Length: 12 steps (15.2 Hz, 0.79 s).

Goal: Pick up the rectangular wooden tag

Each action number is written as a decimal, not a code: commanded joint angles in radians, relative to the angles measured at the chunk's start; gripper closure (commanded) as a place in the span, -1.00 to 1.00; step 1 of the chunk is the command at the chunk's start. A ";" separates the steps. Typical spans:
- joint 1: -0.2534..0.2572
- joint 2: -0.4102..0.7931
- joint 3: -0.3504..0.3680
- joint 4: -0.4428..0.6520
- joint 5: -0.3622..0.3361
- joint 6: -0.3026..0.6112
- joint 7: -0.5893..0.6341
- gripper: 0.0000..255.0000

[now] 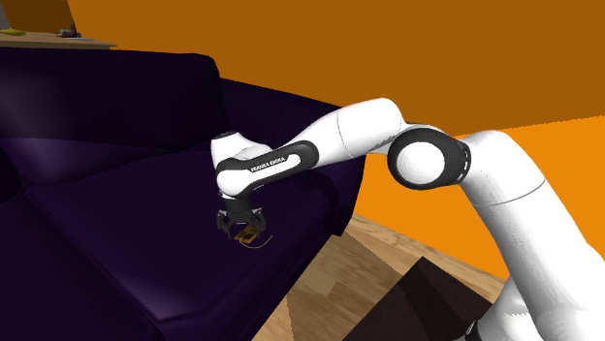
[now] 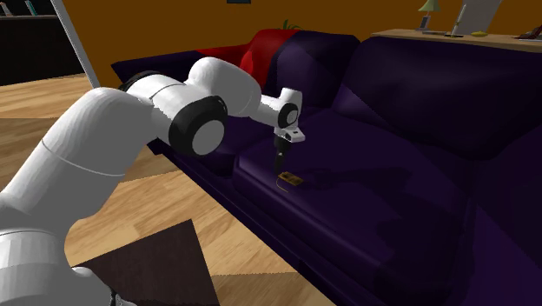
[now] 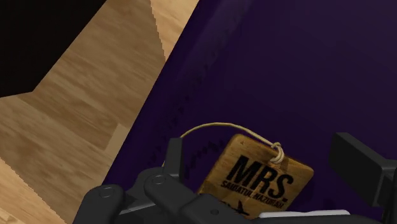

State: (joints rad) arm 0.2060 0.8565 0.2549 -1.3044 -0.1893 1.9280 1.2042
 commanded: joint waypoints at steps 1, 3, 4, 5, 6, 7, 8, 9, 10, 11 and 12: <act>0.001 0.020 -0.003 0.007 -0.003 0.013 0.000 -1.00; 0.003 0.036 -0.006 0.007 -0.006 0.029 0.001 -1.00; 0.003 0.045 -0.007 0.008 -0.007 0.036 0.002 -1.00; 0.004 0.049 -0.008 0.008 -0.008 0.041 0.002 -1.00; 0.004 0.050 -0.008 0.009 -0.008 0.041 0.002 -1.00; 0.003 0.049 -0.008 0.008 -0.008 0.041 0.001 1.00; 0.003 0.049 -0.008 0.007 -0.008 0.042 0.001 1.00; 0.003 0.049 -0.008 0.007 -0.008 0.042 0.001 1.00; 0.003 0.049 -0.008 0.007 -0.008 0.042 0.001 1.00; 0.003 0.049 -0.008 0.007 -0.008 0.041 0.001 1.00; 0.003 0.049 -0.008 0.008 -0.008 0.041 0.001 1.00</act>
State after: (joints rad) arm 0.2092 0.9049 0.2471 -1.2966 -0.1968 1.9683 1.2053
